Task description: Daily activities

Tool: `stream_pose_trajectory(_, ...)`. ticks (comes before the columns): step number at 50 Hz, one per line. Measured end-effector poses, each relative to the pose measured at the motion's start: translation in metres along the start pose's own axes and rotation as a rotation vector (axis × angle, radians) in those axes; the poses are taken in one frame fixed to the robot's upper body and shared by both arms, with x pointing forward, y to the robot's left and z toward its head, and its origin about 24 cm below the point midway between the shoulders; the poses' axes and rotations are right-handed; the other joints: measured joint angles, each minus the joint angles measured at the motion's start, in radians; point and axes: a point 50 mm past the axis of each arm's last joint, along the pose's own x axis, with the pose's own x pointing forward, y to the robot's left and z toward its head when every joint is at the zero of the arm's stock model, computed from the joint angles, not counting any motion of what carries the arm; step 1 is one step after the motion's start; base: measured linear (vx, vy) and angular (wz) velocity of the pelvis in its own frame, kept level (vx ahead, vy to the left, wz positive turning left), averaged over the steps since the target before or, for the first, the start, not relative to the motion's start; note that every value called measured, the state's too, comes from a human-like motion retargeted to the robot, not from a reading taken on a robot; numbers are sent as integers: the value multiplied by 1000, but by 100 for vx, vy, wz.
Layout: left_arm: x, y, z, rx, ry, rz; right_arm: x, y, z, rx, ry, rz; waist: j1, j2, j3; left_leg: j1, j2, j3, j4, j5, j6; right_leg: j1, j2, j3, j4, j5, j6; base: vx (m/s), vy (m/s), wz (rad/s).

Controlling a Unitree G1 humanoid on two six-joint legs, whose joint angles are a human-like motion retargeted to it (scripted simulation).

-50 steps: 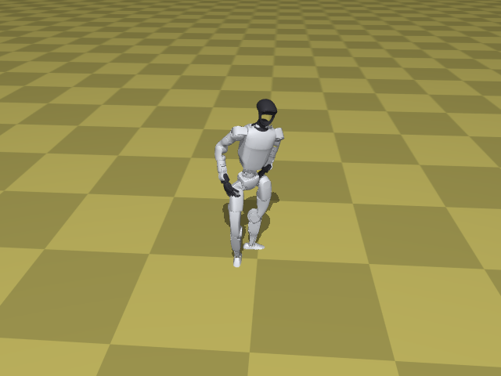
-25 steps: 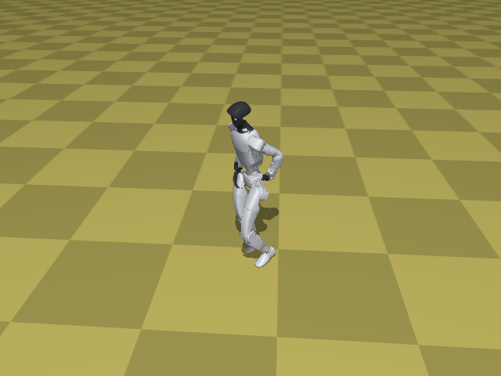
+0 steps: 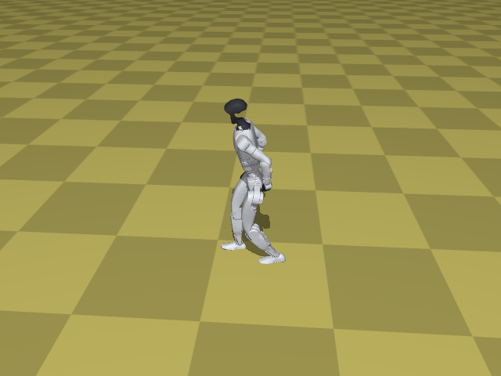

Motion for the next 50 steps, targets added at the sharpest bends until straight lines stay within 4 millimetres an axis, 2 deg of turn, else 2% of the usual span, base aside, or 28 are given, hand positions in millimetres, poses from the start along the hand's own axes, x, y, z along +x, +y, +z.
stream_pose_trajectory(3, 2, -4, 8, -80, -69, -17, -4, -1, -3, 33, -5, -30, 26, 40, 16, -93, 107, 66, 354, 44, -10, 44, 27, -31, 81, -29, -34, 75, 4, 70)
stream_pose_trajectory(6, 8, -18, 17, -135, -120, -95, -7, -3, -3, 32, -3, -50, 67, 65, 35, -234, 241, 146, 598, 39, 20, 106, 18, -103, 141, -123, -64, 75, 4, 93)
stream_pose_trajectory(8, 9, -27, 21, -152, -130, -153, -8, -6, 0, 32, -10, -56, 93, 62, 40, -308, 292, 195, 583, 10, 39, 195, -11, -157, 94, -148, -63, 78, 7, 117)
stream_pose_trajectory(11, 8, -37, 18, -183, -126, -211, -12, -6, 1, 36, -13, -32, 125, 46, 29, -356, 321, 287, 329, -2, 21, 328, -58, -265, 11, -152, -48, 80, 11, 112)
stream_pose_trajectory(13, 7, -40, 14, -207, -120, -230, -16, -7, 1, 28, -9, 7, 124, 28, 5, -355, 296, 361, 57, 42, -8, 396, -90, -348, -29, -149, -34, 78, 15, 141)
stream_pose_trajectory(15, 6, -43, 12, -231, -119, -244, -20, -7, 1, 16, 0, 46, 108, 9, -20, -316, 234, 431, -222, 122, -30, 434, -125, -405, -10, -164, -21, 76, 16, 160)
stream_pose_trajectory(18, 4, -44, 11, -258, -129, -252, -25, -6, -1, 0, 13, 77, 105, -2, -50, -316, 210, 445, -224, 142, -8, 450, -168, -428, 152, -171, -14, 75, 15, 128)
stream_pose_trajectory(20, 3, -43, 10, -271, -135, -249, -29, -8, -5, 4, 26, 82, 101, -20, -55, -294, 164, 412, -169, 122, 37, 435, -246, -433, 367, -125, -15, 73, 14, 132)
stream_pose_trajectory(23, 3, -44, 10, -269, -129, -255, -33, -10, -11, 18, 46, 73, 82, -57, -33, -250, 52, 332, -86, 31, 112, 341, -379, -369, 728, -78, -37, 67, 9, 177)
stream_pose_trajectory(26, 4, -42, 10, -238, -100, -249, -29, -13, -11, 2, 56, 59, 57, -81, -12, -161, -67, 232, -140, 21, 128, 217, -442, -281, 853, -154, -69, 62, -3, 223)
stream_pose_trajectory(28, 4, -41, 5, -213, -67, -251, -24, -13, -10, -21, 65, 59, 42, -75, -6, -97, -107, 145, -192, 29, 112, 146, -420, -236, 790, -210, -81, 58, -17, 243)
stream_pose_trajectory(30, 1, -39, -1, -184, -27, -264, -19, -12, -9, -48, 76, 69, 34, -53, -3, -48, -109, 55, -211, 24, 86, 92, -349, -184, 645, -230, -75, 53, -23, 244)
stream_pose_trajectory(35, -13, -31, -17, -89, 64, -275, -8, -3, -4, -123, 98, 132, 46, -5, -17, 14, -45, -138, -190, -16, 39, 57, -100, 61, 158, -87, 14, 44, -27, 234)
stream_pose_trajectory(39, -20, -27, -16, -84, 49, -260, -3, 6, 2, -142, 78, 170, 69, -15, -27, -4, -20, -206, -77, -84, 30, 66, -32, 185, 100, -54, 42, 36, -32, 234)
stream_pose_trajectory(43, -23, -26, -2, -106, -30, -243, -1, 13, 2, -125, 64, 179, 107, -27, -10, -55, 72, -112, 83, -135, 9, 118, -44, 71, 169, -142, 13, 33, -35, 246)
stream_pose_trajectory(46, -21, -29, 10, -101, -78, -264, 0, 16, -2, -117, 74, 185, 126, -43, 5, -117, 192, 37, 182, -126, -3, 157, -79, -64, 193, -201, -7, 26, -34, 258)
stream_pose_trajectory(50, -19, -38, 20, -74, -96, -342, 1, 16, -8, -88, 96, 204, 141, -64, -16, -156, 321, 281, 121, -80, -16, 243, -113, -250, 40, -169, -13, 20, -28, 262)
